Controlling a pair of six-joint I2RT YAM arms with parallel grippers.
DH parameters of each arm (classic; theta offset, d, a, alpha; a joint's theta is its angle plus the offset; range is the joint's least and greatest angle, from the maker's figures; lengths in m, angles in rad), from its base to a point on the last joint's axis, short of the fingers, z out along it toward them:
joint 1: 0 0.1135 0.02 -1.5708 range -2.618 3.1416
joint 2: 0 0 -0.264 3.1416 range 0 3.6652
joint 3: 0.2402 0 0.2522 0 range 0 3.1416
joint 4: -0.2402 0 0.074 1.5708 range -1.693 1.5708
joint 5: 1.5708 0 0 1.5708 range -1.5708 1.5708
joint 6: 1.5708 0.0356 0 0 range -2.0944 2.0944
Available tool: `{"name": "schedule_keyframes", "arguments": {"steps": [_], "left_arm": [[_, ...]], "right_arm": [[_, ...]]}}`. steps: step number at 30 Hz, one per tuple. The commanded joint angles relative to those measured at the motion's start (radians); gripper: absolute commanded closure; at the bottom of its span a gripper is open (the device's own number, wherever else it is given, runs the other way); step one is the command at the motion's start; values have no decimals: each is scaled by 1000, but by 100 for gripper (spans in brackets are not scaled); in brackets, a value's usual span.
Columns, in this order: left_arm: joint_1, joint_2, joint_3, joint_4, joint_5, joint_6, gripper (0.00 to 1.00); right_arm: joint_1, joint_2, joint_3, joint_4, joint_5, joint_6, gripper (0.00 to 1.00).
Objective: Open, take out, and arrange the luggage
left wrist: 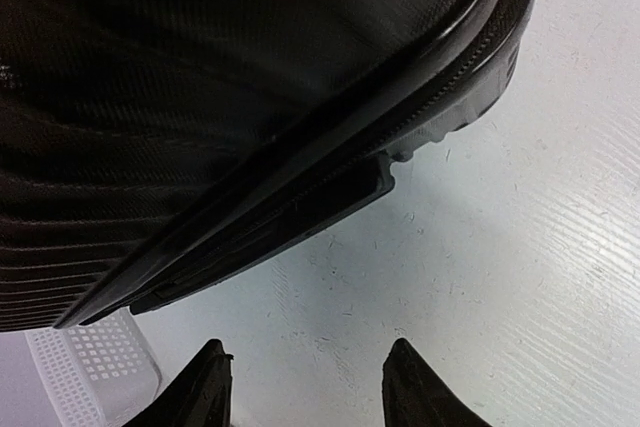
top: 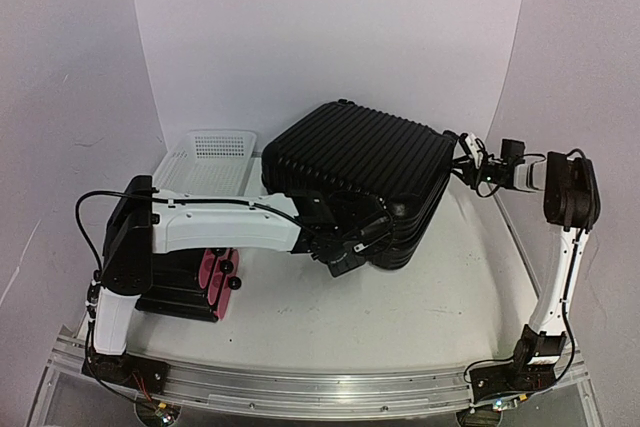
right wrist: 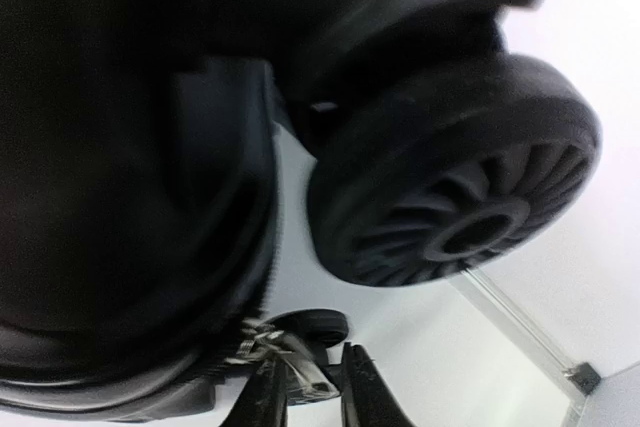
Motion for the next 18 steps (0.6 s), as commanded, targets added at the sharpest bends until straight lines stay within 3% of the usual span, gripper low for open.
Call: {"name": "schedule_keyframes", "arguments": {"steps": [1, 2, 4, 5, 6, 10, 14, 18], "left_arm": [[1, -54, 15, -22, 11, -34, 48], [1, -69, 10, -21, 20, -41, 47], [1, -101, 1, -19, 48, -55, 44], [2, -122, -2, -18, 62, -61, 44], [1, -139, -5, -18, 76, -64, 43], [2, -218, -17, -5, 125, -66, 35], [38, -321, -56, 46, 250, -65, 20], [137, -404, -75, 79, 389, -92, 14]], "right_arm": [[-7, -22, 19, 130, 187, 119, 55], [-6, -44, -15, 136, 236, 153, 44], [-7, -108, -113, 154, 311, 170, 31], [-6, -140, -155, 156, 345, 188, 14], [-8, -173, -199, 152, 386, 214, 3], [-8, -326, -348, -2, 522, 318, 2], [-3, -427, -365, -278, 587, 616, 2], [31, -522, -381, -520, 575, 857, 2]]}}
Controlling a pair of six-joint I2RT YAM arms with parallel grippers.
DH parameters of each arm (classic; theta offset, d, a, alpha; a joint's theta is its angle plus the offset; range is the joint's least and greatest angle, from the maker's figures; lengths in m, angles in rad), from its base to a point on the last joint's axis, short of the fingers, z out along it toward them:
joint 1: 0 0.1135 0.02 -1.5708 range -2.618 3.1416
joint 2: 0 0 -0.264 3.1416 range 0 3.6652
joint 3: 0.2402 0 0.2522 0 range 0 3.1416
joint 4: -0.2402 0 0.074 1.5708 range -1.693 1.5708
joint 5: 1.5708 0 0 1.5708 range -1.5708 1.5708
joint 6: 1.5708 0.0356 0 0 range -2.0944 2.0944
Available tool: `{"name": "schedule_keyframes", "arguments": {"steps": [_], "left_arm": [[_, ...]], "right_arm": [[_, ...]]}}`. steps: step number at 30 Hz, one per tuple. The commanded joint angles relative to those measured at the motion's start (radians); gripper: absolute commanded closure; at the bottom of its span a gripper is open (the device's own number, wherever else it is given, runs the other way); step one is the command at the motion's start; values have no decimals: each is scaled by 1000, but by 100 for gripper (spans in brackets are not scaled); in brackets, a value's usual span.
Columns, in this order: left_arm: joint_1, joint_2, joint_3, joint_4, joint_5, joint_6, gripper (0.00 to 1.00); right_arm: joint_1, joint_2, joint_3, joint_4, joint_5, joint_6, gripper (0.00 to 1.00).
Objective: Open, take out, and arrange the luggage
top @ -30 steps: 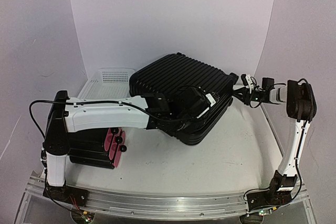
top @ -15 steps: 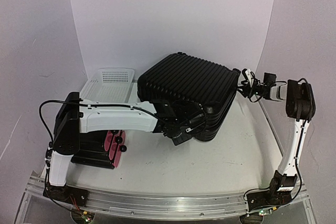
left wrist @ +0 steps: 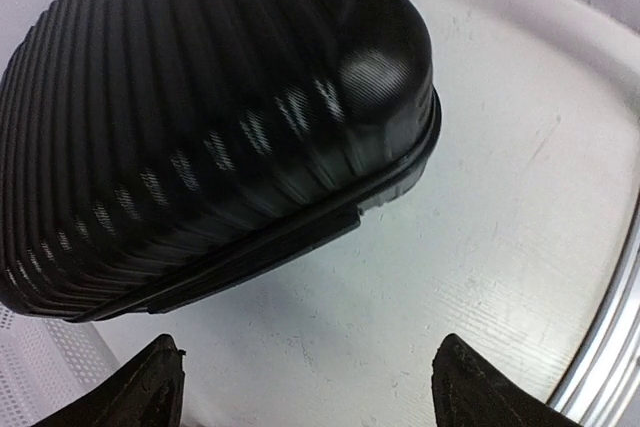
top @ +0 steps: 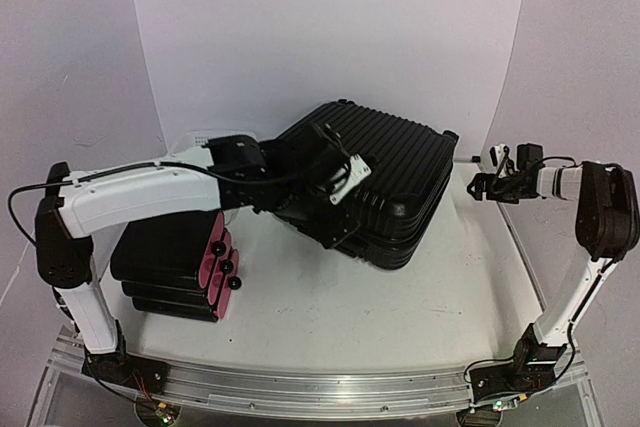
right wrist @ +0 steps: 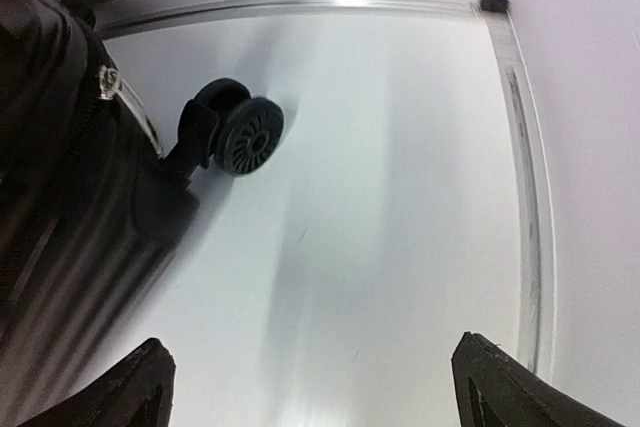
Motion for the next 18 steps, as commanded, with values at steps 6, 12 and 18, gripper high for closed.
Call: {"name": "schedule_keyframes", "arguments": {"steps": [6, 12, 18], "left_arm": [[401, -198, -58, 179, 406, -215, 9], [695, -114, -27, 294, 644, -478, 8], [830, 79, 97, 384, 776, -563, 9]], "right_arm": [[38, -185, -7, -493, -374, 511, 2], [38, -311, -80, -435, -511, 638, 2], [52, -383, -88, -310, -524, 764, 2]]}}
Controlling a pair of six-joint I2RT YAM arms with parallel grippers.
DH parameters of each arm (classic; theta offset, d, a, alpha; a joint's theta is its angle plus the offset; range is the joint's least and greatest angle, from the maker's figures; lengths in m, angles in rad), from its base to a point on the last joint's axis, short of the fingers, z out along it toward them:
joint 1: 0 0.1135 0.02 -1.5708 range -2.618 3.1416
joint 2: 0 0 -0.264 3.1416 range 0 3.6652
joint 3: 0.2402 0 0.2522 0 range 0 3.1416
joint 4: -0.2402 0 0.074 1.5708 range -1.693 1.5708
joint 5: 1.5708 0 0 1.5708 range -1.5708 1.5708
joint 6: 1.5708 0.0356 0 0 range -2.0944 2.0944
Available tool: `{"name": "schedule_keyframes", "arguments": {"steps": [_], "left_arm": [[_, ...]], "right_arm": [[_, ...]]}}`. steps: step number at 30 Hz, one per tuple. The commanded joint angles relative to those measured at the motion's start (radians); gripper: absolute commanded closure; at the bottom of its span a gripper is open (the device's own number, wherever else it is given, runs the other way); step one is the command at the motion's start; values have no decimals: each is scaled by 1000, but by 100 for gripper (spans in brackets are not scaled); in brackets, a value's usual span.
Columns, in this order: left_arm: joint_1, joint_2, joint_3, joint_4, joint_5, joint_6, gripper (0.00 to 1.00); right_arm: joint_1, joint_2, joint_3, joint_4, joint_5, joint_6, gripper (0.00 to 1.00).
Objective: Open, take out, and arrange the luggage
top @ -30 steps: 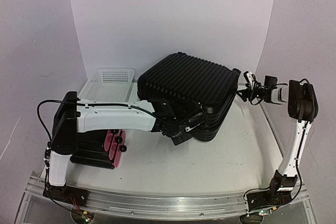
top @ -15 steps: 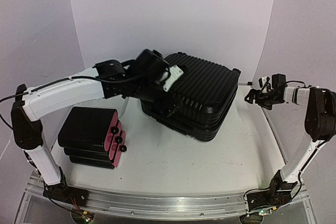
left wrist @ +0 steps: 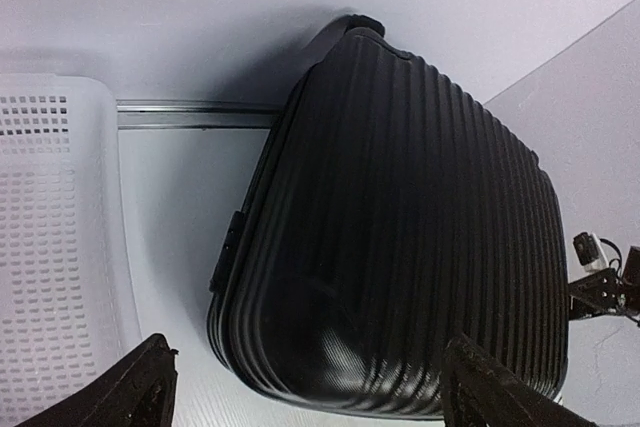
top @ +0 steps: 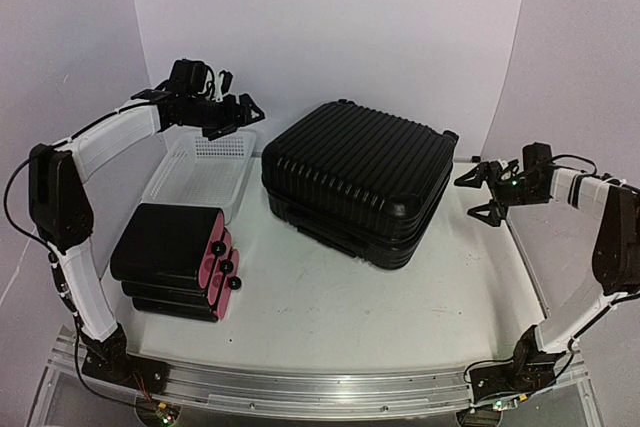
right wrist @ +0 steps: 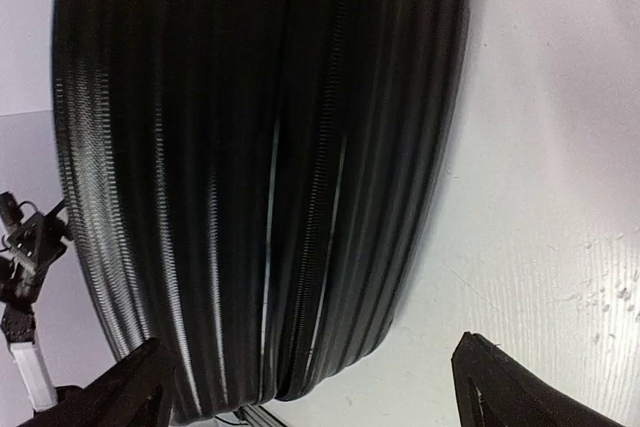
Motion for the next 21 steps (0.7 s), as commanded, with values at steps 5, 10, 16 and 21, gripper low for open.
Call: {"name": "schedule_keyframes", "arguments": {"steps": [5, 10, 16, 21], "left_arm": [[25, 245, 262, 98, 200, 15, 9], [25, 341, 338, 72, 254, 33, 9], [8, 368, 300, 73, 332, 8, 11], [-66, 350, 226, 76, 410, -10, 14]], "right_arm": [[82, -136, 30, 83, 41, 110, 2], [188, -115, 83, 82, 95, 123, 2], [248, -101, 93, 80, 135, 133, 2], [275, -122, 84, 13, 224, 115, 2]]}}
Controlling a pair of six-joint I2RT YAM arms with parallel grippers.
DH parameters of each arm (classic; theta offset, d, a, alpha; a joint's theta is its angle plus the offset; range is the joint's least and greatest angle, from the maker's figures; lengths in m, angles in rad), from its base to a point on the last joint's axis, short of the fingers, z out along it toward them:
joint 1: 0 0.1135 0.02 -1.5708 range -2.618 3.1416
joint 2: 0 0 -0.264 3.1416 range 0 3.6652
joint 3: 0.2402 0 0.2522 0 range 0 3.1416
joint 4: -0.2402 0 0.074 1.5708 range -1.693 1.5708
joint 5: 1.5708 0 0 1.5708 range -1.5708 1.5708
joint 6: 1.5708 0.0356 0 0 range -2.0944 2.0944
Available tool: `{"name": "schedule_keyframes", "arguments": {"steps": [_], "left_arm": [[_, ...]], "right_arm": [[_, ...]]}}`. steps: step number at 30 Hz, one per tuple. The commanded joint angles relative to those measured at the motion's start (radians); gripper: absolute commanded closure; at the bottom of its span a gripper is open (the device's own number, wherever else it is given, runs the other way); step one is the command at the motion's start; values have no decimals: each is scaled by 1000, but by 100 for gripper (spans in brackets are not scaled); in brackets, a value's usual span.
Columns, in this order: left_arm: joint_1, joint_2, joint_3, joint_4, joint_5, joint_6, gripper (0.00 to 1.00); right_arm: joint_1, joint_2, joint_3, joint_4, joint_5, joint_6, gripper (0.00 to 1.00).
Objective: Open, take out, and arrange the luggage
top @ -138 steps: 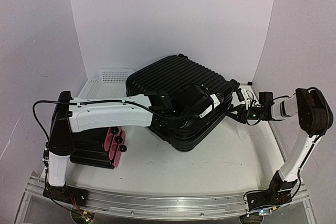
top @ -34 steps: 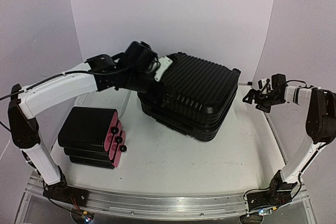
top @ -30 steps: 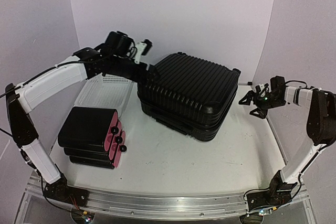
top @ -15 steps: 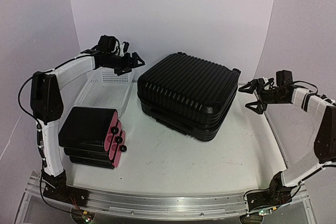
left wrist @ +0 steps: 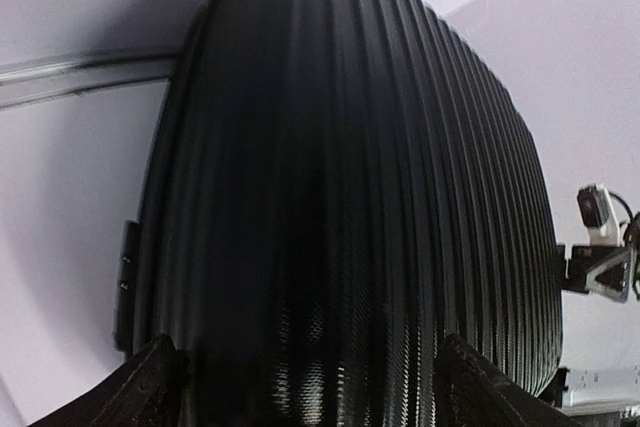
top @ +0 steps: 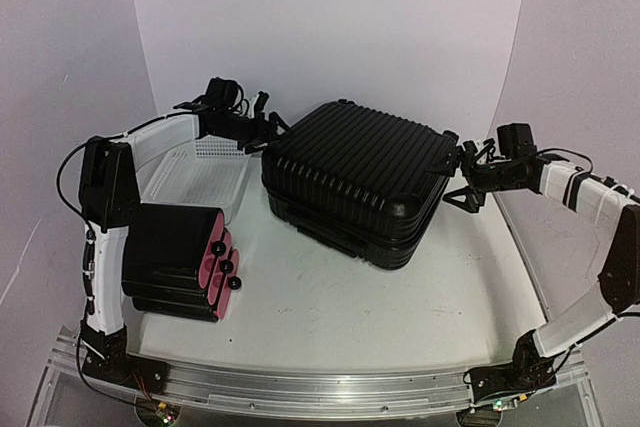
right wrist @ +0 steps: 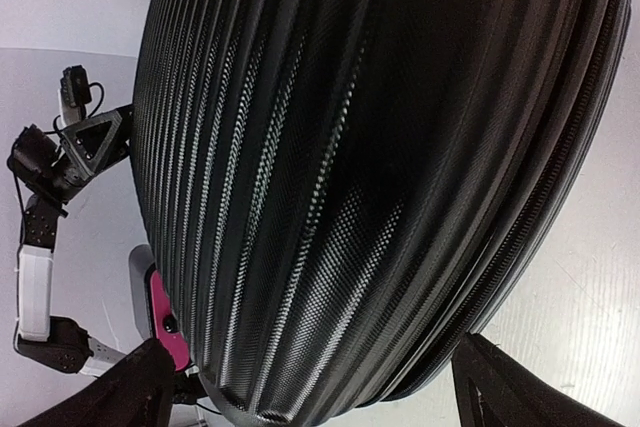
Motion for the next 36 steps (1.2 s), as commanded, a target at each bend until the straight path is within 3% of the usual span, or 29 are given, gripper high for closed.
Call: {"name": "schedule_keyframes", "arguments": {"steps": [1, 6, 15, 25, 28, 31, 36], "left_arm": [[-94, -41, -60, 34, 97, -13, 14], [-204, -120, -181, 102, 84, -55, 17], [-367, -165, -240, 199, 72, -103, 18], [-308, -370, -377, 151, -82, -4, 10], [-248, -382, -424, 162, -55, -78, 14], [-209, -352, -447, 229, 14, -132, 26], [-231, -258, -388, 295, 151, -172, 18]], "right_arm": [[15, -31, 36, -76, 143, -42, 2], [-36, -56, 81, -249, 290, -98, 2], [-389, -103, 16, -325, 113, -159, 2], [-496, -167, -3, -388, -14, -200, 2], [-498, -173, -19, -378, -35, -172, 2], [-498, -163, -13, -352, -41, -147, 2], [-511, -135, -30, -227, -94, -75, 2]]}}
